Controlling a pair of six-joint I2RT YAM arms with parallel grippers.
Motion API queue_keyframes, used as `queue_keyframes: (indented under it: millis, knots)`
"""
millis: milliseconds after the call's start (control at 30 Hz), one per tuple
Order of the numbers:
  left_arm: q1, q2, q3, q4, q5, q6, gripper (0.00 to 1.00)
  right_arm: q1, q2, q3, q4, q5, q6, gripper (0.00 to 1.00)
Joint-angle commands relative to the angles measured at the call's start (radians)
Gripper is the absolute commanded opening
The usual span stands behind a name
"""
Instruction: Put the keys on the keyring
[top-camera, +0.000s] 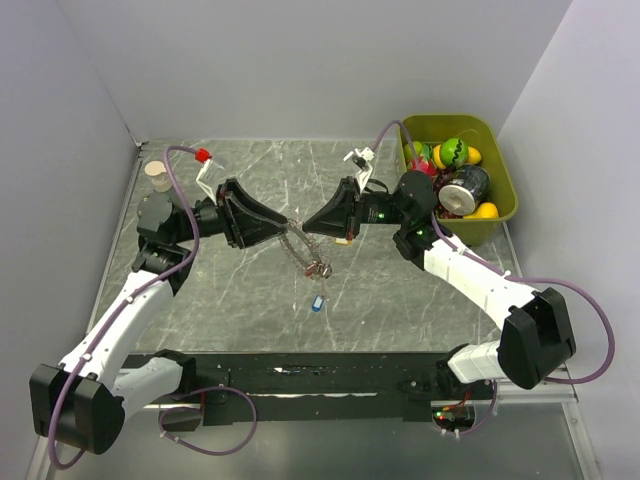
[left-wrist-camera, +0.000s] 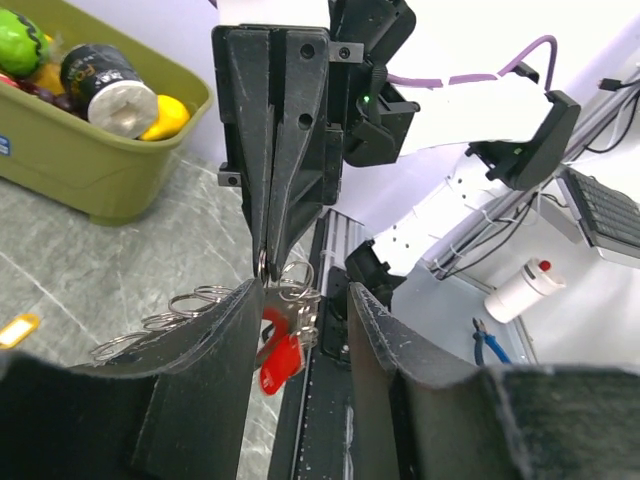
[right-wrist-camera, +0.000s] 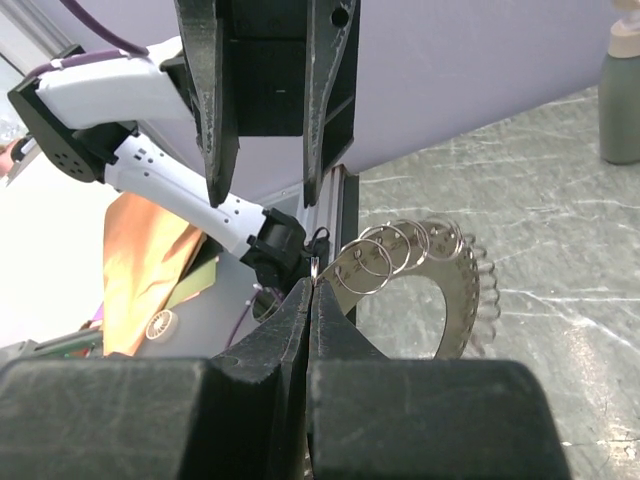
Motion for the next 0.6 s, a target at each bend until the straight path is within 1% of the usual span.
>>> queue_keyframes:
  millis: [0,200,267,400,567]
  knots:
    - [0.000,0.015,-0.001,0.093,0.047,-0.042,0.45,-0.007,-0.034,0.029,0.081,-0.010,0.019,0.00]
    - [-0.026,0.042,0.011,0.075,0.036,-0.023,0.42,-0.007,-0.038,0.037,0.072,-0.009,0.024,0.00]
    - [-0.040,0.056,0.026,0.049,0.034,-0.003,0.40,-0.007,-0.039,0.042,0.066,-0.009,0.024,0.00]
    - [-0.063,0.069,0.051,-0.057,-0.004,0.073,0.39,-0.007,-0.045,0.046,0.040,0.000,0.010,0.00]
    - [-0.071,0.073,0.051,-0.088,-0.024,0.103,0.36,-0.007,-0.054,0.043,0.024,0.003,0.001,0.00]
